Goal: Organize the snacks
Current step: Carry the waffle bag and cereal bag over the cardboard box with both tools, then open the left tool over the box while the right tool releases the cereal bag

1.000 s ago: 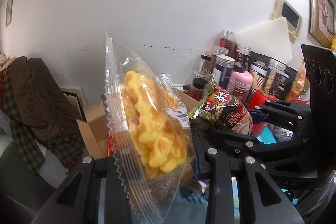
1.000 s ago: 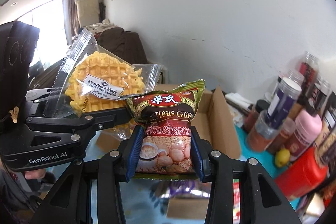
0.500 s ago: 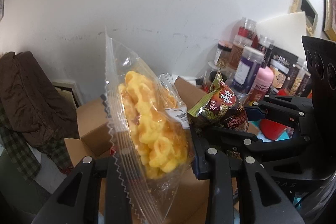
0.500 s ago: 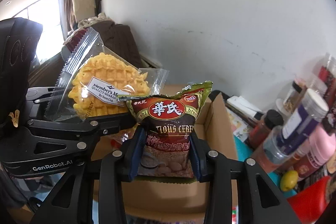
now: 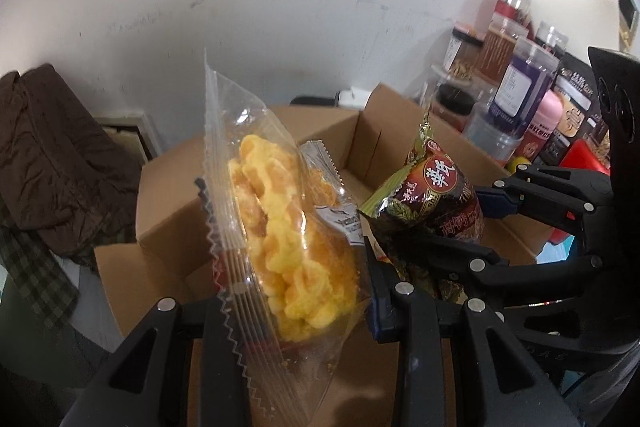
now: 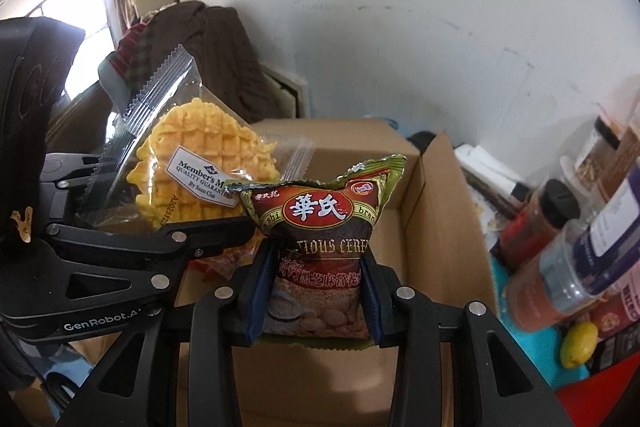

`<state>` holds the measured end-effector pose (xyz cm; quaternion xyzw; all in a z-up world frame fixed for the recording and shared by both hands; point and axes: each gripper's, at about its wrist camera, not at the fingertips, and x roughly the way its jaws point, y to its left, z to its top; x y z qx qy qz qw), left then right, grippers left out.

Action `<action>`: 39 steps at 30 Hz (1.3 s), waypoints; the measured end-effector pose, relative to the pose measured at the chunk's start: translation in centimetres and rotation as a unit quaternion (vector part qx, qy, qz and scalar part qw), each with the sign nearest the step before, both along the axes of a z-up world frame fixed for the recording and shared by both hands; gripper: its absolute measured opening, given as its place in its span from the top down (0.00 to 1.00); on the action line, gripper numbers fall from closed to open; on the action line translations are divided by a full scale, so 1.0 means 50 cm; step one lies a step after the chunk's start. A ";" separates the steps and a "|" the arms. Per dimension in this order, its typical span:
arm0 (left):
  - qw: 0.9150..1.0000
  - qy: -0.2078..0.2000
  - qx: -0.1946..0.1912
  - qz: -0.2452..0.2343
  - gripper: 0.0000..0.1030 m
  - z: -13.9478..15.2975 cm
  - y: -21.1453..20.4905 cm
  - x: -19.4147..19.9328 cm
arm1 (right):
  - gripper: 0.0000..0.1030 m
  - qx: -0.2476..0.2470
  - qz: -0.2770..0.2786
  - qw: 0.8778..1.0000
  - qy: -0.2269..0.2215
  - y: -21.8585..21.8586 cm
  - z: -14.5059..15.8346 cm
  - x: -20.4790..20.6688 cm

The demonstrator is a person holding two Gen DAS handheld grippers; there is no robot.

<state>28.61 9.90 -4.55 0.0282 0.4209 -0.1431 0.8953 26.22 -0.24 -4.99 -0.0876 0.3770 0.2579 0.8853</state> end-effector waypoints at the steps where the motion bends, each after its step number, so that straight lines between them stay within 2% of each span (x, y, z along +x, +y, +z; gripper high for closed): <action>1: 1.000 0.007 0.003 0.002 0.68 -0.005 -0.001 0.003 | 0.63 0.000 0.001 1.000 0.007 0.001 -0.006 0.006; 7: 0.998 0.039 0.036 0.013 0.68 -0.031 -0.007 0.015 | 0.63 -0.010 0.001 1.000 0.029 0.003 -0.034 0.021; 12: 0.996 0.082 0.038 0.020 0.68 -0.069 -0.001 0.028 | 0.62 -0.028 -0.006 0.998 0.049 0.005 -0.058 0.028; 15: 0.995 0.093 0.029 0.023 0.67 -0.081 -0.001 0.029 | 0.62 -0.030 -0.007 0.997 0.067 0.005 -0.067 0.032; 17: 0.995 0.091 0.036 0.027 0.67 -0.083 -0.004 0.027 | 0.62 -0.031 -0.010 0.997 0.073 0.002 -0.071 0.034; 20: 0.995 0.081 0.050 0.038 0.57 -0.078 -0.008 0.021 | 0.60 -0.034 -0.014 0.997 0.073 -0.003 -0.071 0.037; 22: 0.994 0.071 0.058 0.052 0.51 -0.073 -0.007 0.017 | 0.51 -0.041 -0.020 0.997 0.067 -0.005 -0.066 0.035; 24: 0.994 0.062 0.062 0.063 0.44 -0.067 -0.004 0.011 | 0.48 -0.046 -0.025 0.997 0.060 -0.009 -0.059 0.031; 29: 0.994 0.050 0.065 0.076 0.44 -0.054 0.004 -0.011 | 0.48 -0.039 -0.027 0.997 0.059 -0.030 -0.049 0.026; 31: 0.994 0.042 0.066 0.080 0.44 -0.044 -0.004 -0.014 | 0.44 -0.036 -0.029 0.997 0.056 -0.036 -0.042 0.020; 39: 0.995 -0.002 0.055 0.081 0.44 0.033 -0.019 -0.046 | 0.44 -0.020 -0.040 0.999 0.026 -0.050 0.024 -0.020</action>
